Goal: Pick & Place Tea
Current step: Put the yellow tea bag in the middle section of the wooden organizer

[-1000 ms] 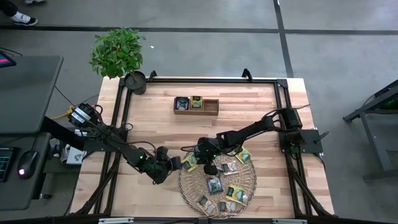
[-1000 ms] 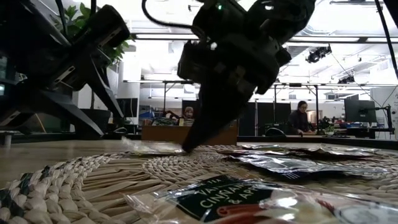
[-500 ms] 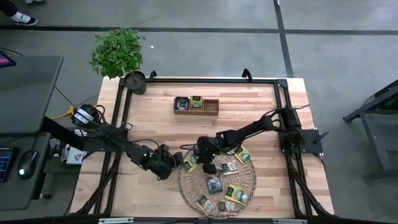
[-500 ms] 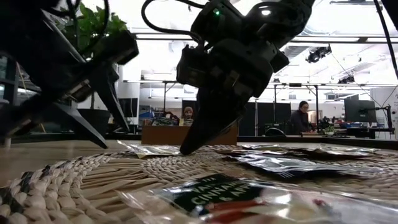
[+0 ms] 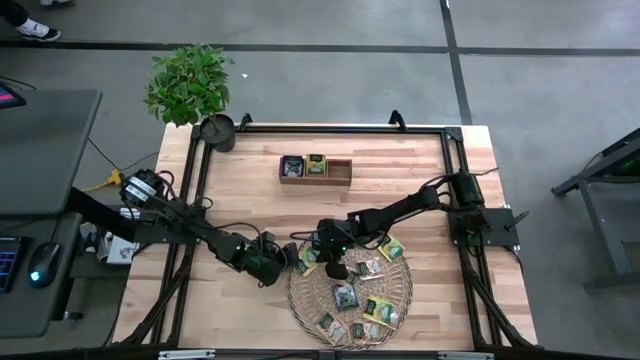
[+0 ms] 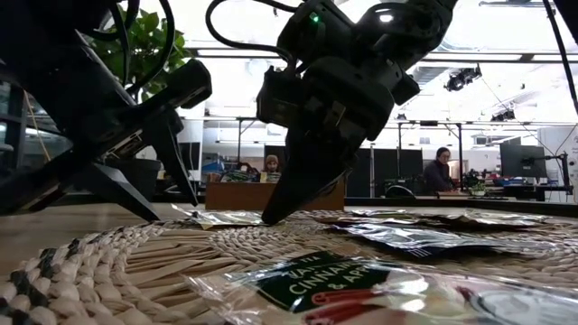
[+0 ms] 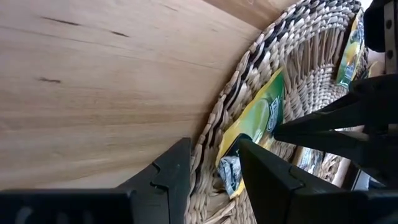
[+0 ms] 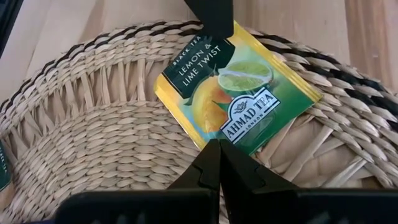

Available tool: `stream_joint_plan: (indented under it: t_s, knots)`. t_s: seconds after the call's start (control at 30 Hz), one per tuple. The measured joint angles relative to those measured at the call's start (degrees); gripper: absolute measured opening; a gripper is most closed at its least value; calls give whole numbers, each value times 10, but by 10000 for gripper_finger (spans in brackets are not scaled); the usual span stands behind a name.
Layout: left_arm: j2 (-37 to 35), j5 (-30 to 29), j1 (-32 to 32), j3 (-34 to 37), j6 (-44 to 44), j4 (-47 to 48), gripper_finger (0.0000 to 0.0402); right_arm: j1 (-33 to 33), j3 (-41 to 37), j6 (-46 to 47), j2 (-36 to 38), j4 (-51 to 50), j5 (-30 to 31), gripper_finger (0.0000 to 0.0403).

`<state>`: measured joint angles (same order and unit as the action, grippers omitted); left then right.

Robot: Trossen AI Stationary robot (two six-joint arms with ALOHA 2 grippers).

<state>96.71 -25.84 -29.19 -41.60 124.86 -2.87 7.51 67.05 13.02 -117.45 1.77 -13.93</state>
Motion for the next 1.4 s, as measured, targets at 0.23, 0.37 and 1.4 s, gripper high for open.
stream_joint_plan:
  t_s: [0.23,0.37,1.4]
  knots:
    - [2,-16,1,0,0,-8,91,0,0,0,0,3,1,0]
    - [2,-17,1,0,0,-9,53,0,0,0,-1,10,2,0]
    - [-69,-35,0,0,-209,44,0,0,-1,31,30,-49,-36,0]
